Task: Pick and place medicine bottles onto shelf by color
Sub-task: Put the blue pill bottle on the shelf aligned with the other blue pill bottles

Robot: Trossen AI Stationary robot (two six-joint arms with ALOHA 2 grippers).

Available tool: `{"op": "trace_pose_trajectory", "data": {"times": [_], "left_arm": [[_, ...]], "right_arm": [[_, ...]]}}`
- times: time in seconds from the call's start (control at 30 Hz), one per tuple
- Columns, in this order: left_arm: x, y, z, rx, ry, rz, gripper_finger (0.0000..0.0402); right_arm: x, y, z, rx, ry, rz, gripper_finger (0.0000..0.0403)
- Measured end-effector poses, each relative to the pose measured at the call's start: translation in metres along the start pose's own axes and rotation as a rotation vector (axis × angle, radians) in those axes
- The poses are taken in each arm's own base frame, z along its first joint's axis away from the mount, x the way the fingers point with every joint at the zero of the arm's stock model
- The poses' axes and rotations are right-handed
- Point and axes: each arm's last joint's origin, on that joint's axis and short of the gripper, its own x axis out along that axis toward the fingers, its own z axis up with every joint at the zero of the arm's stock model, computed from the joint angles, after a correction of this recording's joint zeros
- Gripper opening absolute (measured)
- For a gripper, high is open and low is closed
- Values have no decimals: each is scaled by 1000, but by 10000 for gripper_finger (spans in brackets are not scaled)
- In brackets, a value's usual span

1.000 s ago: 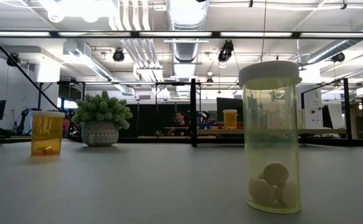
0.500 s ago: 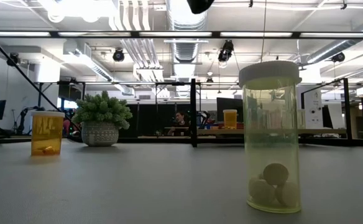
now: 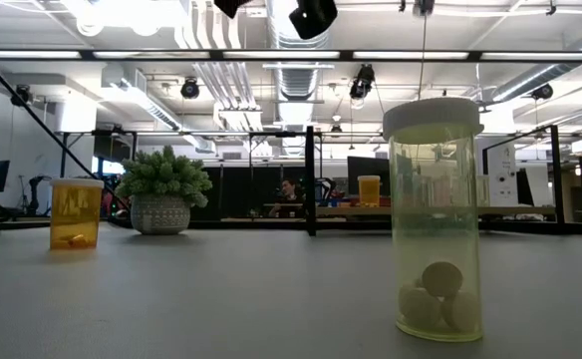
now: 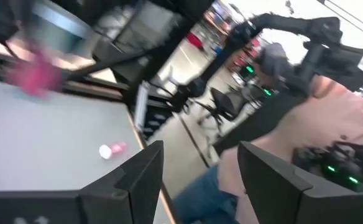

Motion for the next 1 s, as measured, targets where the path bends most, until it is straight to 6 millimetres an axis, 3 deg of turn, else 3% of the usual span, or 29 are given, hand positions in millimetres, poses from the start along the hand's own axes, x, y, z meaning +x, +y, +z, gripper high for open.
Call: {"op": "trace_pose_trajectory", "data": {"times": [0.17, 0.33, 0.67, 0.87, 1.0], "left_arm": [[-2, 0, -12, -25, 51, -65, 190], [-9, -2, -22, -41, 63, -66, 190], [-27, 5, -21, -50, 28, -21, 190], [-45, 16, -16, -69, -12, 30, 190], [-60, 21, -10, -65, -58, 63, 190]], "right_arm": [[14, -43, -30, 182, 50, -68, 107], [41, -78, -60, 426, 34, -135, 107], [118, -126, -97, 706, 181, -174, 107], [141, -153, -122, 828, 165, -210, 107], [154, -159, -135, 893, 137, -213, 107]]}}
